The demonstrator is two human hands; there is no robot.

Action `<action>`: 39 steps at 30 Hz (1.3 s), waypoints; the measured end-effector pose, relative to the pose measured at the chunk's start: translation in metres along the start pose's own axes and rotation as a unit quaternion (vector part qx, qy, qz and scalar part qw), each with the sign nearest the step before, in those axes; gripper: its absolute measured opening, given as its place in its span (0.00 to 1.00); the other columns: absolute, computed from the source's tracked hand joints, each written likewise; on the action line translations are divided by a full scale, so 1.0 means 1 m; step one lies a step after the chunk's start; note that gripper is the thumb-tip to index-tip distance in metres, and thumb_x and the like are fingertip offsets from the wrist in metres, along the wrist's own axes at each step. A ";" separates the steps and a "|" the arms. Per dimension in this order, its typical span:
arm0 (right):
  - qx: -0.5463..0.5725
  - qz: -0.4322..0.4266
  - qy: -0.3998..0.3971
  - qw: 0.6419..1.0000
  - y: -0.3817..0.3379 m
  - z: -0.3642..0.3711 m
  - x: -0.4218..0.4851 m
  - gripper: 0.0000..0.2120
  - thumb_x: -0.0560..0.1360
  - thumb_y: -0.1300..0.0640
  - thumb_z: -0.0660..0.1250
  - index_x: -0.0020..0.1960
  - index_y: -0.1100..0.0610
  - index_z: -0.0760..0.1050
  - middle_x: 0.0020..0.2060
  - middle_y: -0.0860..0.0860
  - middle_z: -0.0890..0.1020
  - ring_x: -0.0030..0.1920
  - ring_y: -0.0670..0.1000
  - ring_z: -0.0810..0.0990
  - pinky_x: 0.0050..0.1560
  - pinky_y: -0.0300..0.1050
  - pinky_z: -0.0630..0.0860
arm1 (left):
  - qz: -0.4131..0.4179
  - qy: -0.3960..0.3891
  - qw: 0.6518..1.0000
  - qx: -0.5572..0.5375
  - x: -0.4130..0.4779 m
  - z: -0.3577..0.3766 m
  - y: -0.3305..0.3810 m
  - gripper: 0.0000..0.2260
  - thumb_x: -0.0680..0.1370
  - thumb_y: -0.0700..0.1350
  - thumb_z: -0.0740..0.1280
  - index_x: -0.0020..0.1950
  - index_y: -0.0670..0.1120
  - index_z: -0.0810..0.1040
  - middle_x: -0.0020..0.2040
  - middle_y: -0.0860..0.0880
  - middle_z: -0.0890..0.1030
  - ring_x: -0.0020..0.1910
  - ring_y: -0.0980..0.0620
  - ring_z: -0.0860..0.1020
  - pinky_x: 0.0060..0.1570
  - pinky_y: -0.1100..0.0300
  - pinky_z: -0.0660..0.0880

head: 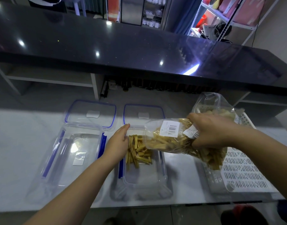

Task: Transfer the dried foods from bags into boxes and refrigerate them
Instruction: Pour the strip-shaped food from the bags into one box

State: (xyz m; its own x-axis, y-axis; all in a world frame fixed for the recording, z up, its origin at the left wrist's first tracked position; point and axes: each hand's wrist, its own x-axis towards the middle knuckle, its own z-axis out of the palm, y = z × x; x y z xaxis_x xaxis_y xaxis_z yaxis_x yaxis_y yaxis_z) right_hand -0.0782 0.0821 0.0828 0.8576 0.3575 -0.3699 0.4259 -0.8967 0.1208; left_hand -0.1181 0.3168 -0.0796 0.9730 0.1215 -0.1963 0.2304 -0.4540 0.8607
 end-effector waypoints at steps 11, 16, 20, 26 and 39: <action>0.032 -0.021 -0.002 0.999 -0.019 -0.001 0.014 0.25 0.64 0.44 0.71 0.56 0.50 0.66 0.46 0.46 0.74 0.45 0.48 0.73 0.44 0.45 0.75 | -0.054 0.023 0.991 -0.119 0.000 -0.007 0.000 0.19 0.81 0.38 0.55 0.71 0.51 0.69 0.55 0.57 0.78 0.45 0.62 0.71 0.36 0.78 0.67; 0.084 -0.011 -0.031 0.996 -0.010 -0.015 0.003 0.24 0.63 0.47 0.72 0.56 0.47 0.66 0.45 0.44 0.75 0.47 0.48 0.76 0.47 0.48 0.78 | -0.039 0.040 0.991 -0.123 -0.002 -0.013 0.004 0.19 0.80 0.37 0.55 0.68 0.50 0.71 0.69 0.50 0.72 0.65 0.55 0.69 0.59 0.64 0.63; 0.121 0.003 -0.027 0.992 0.005 -0.024 -0.007 0.24 0.61 0.48 0.73 0.54 0.46 0.68 0.46 0.45 0.77 0.46 0.47 0.77 0.48 0.49 0.78 | -0.032 0.040 0.993 -0.107 -0.004 -0.015 0.005 0.18 0.80 0.38 0.55 0.69 0.49 0.71 0.69 0.51 0.72 0.67 0.54 0.68 0.60 0.64 0.63; 0.160 0.008 -0.051 0.986 0.002 -0.014 -0.014 0.23 0.61 0.50 0.74 0.52 0.47 0.69 0.44 0.46 0.79 0.45 0.46 0.78 0.47 0.50 0.80 | -0.027 0.024 0.994 -0.106 -0.006 -0.015 0.007 0.18 0.81 0.39 0.54 0.69 0.49 0.70 0.69 0.52 0.72 0.57 0.62 0.70 0.53 0.68 0.65; 0.226 0.002 -0.117 0.967 -0.005 0.010 -0.016 0.19 0.64 0.56 0.75 0.51 0.52 0.71 0.44 0.50 0.80 0.44 0.50 0.81 0.44 0.51 0.81 | -0.041 0.028 0.993 -0.106 -0.011 -0.015 0.005 0.18 0.81 0.38 0.55 0.70 0.49 0.69 0.69 0.49 0.72 0.68 0.52 0.69 0.60 0.62 0.64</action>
State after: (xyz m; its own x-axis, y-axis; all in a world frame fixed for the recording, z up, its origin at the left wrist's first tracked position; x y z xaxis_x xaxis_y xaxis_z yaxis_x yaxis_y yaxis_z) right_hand -0.0968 0.0786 0.0784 0.7481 0.3316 -0.5748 0.2072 -0.9396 -0.2724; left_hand -0.1283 0.3270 -0.0662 0.9474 0.2022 -0.2479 0.2941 -0.2460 0.9236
